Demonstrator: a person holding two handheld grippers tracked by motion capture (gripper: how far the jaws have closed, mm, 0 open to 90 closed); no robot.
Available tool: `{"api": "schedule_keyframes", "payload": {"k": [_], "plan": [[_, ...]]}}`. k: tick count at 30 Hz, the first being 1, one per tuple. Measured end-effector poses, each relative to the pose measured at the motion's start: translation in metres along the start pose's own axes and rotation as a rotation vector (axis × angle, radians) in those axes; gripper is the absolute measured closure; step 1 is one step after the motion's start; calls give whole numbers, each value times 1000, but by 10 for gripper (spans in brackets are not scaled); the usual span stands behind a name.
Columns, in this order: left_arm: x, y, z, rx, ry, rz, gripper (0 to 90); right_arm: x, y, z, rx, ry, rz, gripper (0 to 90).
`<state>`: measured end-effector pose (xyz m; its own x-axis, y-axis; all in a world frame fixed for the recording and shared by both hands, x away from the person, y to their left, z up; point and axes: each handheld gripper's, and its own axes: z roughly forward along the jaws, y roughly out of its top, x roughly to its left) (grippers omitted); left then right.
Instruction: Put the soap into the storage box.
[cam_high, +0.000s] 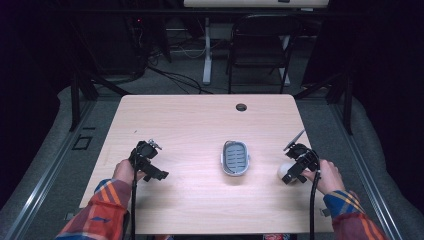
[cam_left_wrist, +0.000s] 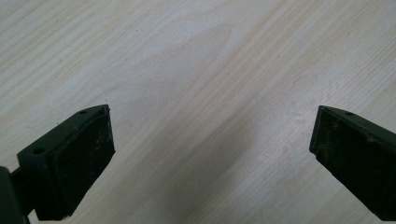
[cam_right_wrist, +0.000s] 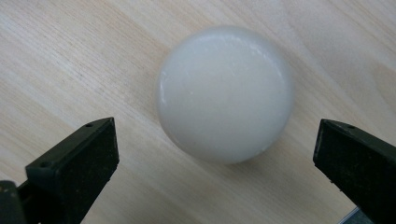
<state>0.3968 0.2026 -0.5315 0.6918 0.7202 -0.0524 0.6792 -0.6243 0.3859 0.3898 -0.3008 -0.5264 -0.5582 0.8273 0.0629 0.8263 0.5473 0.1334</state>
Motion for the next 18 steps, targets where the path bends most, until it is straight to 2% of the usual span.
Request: {"api": "schedule_keyframes", "payload": {"k": [1,4,5,7,8,9,10,14,15,16,18], "plan": [[0,0,0,1,-1,-1,0,-1,2,-1,17,-6,-18,0],[0,0,0,-1,0,0,0,-1,6,2,13,-6,-12,0],[0,0,0,-1,0,0,0,-2,8,1,36,-4,-31,0],[0,0,0,-1,1,0,0,-1,10,4,11,-3,-13,0],[0,0,0,-2,0,-1,0,0,11,3,23,-2,-19,0],[0,0,0,-3,-1,-3,0,-1,13,2,44,-9,-48,0],[0,0,0,0,-2,-1,0,2,12,6,-6,3,-6,0],[0,0,0,0,0,-1,0,1,18,4,60,-21,-59,0],[0,0,0,-3,3,-1,0,2,17,7,24,-23,-31,0],[0,0,0,-4,3,-1,0,2,18,7,37,-21,-37,0],[0,0,0,-3,3,0,0,2,19,9,24,-21,-26,0]]}}
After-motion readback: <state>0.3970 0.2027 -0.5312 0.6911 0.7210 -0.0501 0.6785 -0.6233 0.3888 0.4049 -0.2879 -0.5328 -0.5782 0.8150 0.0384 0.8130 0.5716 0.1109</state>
